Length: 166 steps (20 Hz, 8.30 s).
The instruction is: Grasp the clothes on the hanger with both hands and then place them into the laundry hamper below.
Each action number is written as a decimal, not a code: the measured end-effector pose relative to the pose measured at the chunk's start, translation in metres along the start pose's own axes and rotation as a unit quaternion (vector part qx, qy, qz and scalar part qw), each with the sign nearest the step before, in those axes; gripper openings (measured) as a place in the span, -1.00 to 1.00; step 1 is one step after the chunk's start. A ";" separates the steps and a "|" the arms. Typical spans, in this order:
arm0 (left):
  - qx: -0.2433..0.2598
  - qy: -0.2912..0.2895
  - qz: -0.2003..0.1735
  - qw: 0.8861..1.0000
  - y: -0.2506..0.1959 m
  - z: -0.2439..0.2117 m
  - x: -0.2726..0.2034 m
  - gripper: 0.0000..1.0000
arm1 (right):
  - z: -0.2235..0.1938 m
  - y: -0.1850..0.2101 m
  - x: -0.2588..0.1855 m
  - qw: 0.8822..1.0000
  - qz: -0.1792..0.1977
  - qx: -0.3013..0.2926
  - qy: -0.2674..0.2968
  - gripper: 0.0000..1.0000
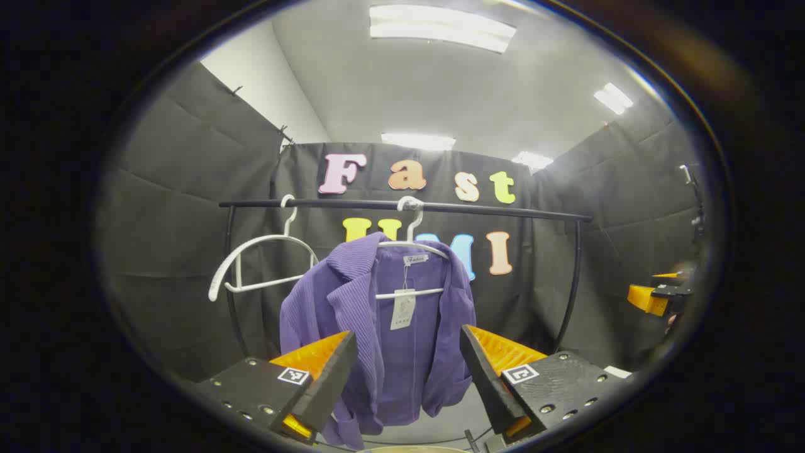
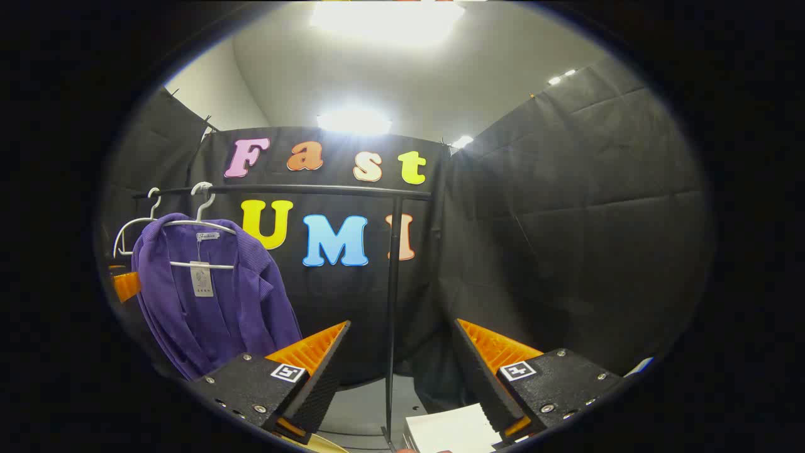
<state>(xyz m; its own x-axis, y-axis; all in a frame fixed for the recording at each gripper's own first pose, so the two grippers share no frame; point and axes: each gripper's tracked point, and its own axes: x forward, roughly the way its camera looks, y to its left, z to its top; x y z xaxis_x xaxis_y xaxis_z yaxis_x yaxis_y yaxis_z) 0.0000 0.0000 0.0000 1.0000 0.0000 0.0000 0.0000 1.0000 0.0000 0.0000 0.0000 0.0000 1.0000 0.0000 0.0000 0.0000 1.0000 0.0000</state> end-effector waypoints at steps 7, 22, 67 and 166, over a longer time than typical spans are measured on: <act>-0.011 0.003 0.005 1.000 0.002 -0.003 -0.005 0.99 | -0.003 0.007 -0.009 1.000 0.014 -0.002 0.003 0.92; -0.007 -0.005 0.021 1.000 0.015 0.003 -0.014 0.99 | 0.009 0.049 -0.009 0.998 0.062 -0.012 0.000 0.92; -0.049 0.078 0.292 0.952 0.095 -0.047 0.152 0.97 | -0.034 0.340 0.215 0.939 0.325 0.038 0.104 0.79; -0.100 0.110 0.095 0.984 0.022 -0.064 0.134 -0.94 | -0.072 0.149 0.250 0.977 0.201 0.025 0.069 -1.00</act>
<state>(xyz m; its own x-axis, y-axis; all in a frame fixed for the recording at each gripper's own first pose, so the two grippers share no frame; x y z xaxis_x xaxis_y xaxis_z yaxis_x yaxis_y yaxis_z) 0.1340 0.0219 -0.0639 0.9578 0.1648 -0.2356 -0.2088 0.9620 -0.1761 0.2502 0.1492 -0.0721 0.9095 0.3965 -0.1251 -0.3896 0.9178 0.0767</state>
